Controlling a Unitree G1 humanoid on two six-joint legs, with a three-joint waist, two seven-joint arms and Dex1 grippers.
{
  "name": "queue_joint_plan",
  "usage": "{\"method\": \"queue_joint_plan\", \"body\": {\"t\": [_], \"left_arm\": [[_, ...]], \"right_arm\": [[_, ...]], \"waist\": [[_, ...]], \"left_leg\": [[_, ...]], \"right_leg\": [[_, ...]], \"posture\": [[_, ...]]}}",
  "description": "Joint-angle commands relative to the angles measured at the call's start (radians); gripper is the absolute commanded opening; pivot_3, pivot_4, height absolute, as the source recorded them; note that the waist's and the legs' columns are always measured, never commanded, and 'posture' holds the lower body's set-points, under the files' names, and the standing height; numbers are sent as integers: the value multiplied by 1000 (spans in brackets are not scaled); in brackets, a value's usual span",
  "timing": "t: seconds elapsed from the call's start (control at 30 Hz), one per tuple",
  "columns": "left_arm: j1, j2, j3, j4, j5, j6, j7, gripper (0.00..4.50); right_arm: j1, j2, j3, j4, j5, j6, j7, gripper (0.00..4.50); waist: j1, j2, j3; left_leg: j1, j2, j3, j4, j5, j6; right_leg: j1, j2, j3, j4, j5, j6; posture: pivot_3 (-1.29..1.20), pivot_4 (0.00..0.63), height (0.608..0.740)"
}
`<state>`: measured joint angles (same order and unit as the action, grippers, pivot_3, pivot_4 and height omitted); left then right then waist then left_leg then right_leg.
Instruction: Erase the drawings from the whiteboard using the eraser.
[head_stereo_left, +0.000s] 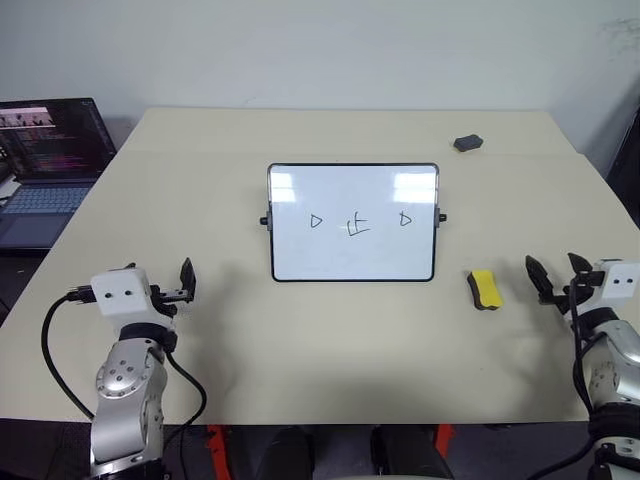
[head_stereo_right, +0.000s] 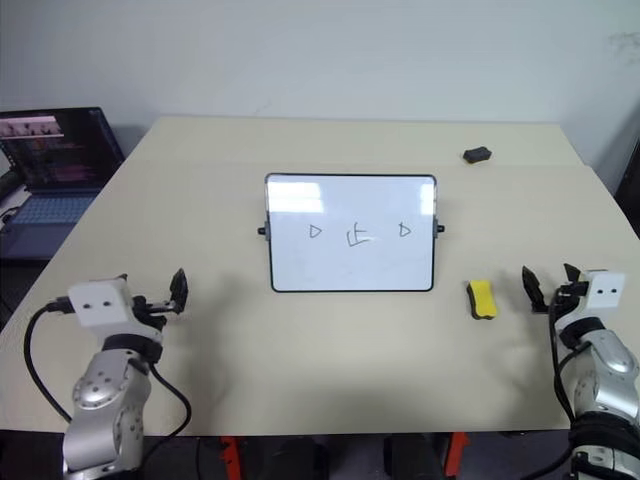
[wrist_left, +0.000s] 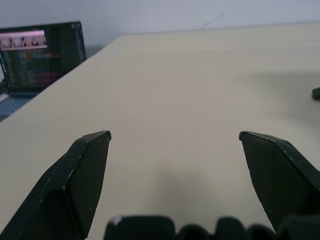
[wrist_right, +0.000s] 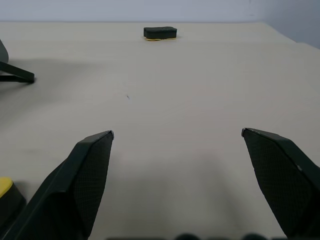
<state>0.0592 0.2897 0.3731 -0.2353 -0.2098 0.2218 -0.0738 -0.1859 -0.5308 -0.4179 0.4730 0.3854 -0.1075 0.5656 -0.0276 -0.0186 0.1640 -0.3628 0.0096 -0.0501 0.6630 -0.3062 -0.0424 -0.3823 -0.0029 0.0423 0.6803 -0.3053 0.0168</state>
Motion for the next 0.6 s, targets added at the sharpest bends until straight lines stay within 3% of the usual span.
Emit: {"method": "queue_joint_plan", "body": {"t": [0.03,0.4,0.6], "left_arm": [[-15,-9,5,6,1,6,14,4500],[21,-3,18,-69,-51,-24,-61,4500],[24,67,53,-69,-97,-20,-142,4500]], "right_arm": [[-8,-28,-28,-25,13,11,2,4475],[38,-22,-91,-153,56,149,-101,4475],[68,-6,-85,-247,68,261,-140,4475]], "waist": [[0,0,0],[-1,0,0],[-1,1,0]], "left_leg": [[0,0,0,0,0,0],[0,0,0,0,0,0],[0,0,0,0,0,0]], "right_leg": [[0,0,0,0,0,0],[0,0,0,0,0,0],[0,0,0,0,0,0]], "posture": [[0,150,740],[0,150,740],[0,150,740]]}}
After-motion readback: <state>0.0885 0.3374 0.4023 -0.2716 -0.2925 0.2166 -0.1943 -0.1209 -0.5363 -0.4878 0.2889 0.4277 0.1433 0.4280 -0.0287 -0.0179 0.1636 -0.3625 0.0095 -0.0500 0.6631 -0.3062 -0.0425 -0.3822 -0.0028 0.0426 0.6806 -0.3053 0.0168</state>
